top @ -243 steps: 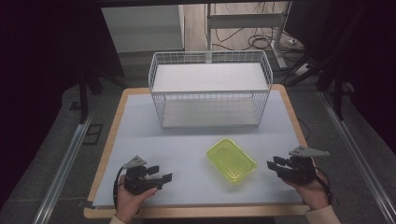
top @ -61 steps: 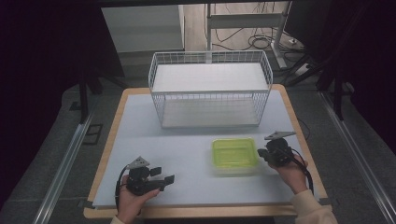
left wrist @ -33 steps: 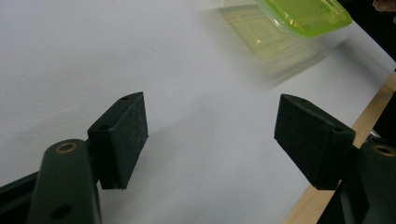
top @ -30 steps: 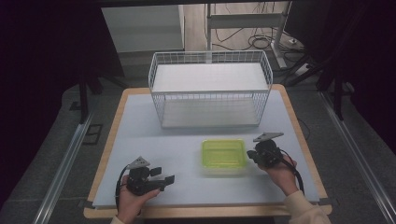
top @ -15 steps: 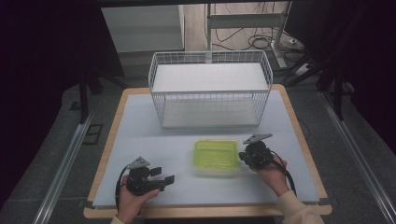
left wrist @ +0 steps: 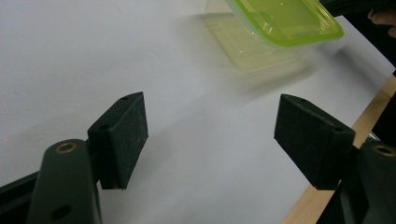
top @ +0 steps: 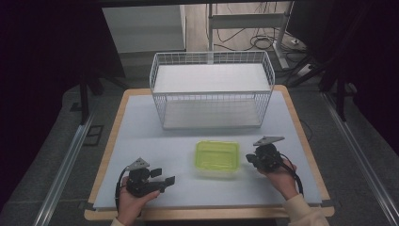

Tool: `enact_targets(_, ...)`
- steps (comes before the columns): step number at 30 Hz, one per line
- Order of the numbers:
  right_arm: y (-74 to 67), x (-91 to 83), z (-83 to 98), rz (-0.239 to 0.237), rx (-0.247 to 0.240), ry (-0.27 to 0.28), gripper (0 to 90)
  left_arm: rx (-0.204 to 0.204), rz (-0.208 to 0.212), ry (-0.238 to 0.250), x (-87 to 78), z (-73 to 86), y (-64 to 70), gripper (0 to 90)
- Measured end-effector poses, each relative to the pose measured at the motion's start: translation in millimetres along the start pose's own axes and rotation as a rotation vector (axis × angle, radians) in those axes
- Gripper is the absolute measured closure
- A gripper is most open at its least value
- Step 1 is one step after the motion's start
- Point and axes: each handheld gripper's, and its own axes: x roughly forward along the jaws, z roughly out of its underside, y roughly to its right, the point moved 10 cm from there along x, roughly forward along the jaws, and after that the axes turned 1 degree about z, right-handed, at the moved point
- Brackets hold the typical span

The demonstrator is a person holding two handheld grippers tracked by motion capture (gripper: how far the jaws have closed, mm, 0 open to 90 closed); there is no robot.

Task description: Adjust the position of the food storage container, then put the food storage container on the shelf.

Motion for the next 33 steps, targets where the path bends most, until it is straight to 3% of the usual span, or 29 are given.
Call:
enact_targets(9,5.5,-22.6,11.5,-0.066,0.049,0.069,85.2,-0.009,-0.001,0.006,-1.0,-1.3,-0.5,25.7)
enact_targets(13,2.9,-25.8,12.2,-0.118,0.062,0.109,64.8,-0.016,0.001,0.013,-3.1,-3.1,-0.9,25.7)
enact_targets(19,0.5,-31.3,6.7,-0.209,0.143,0.168,42.9,-0.039,0.026,0.026,-8.7,-10.7,2.8,26.5)
enact_targets(27,-0.2,-32.8,4.8,-0.242,0.154,0.188,25.8,-0.045,0.064,0.004,-4.9,-20.3,10.6,26.9)
enact_targets(30,-2.1,-34.4,1.2,-0.281,0.178,0.198,24.4,-0.055,0.082,0.001,-1.9,-26.1,12.2,26.9)
enact_targets(33,-2.5,-36.1,-0.1,-0.289,0.178,0.195,26.5,-0.071,0.091,0.005,1.4,-33.6,12.7,26.9)
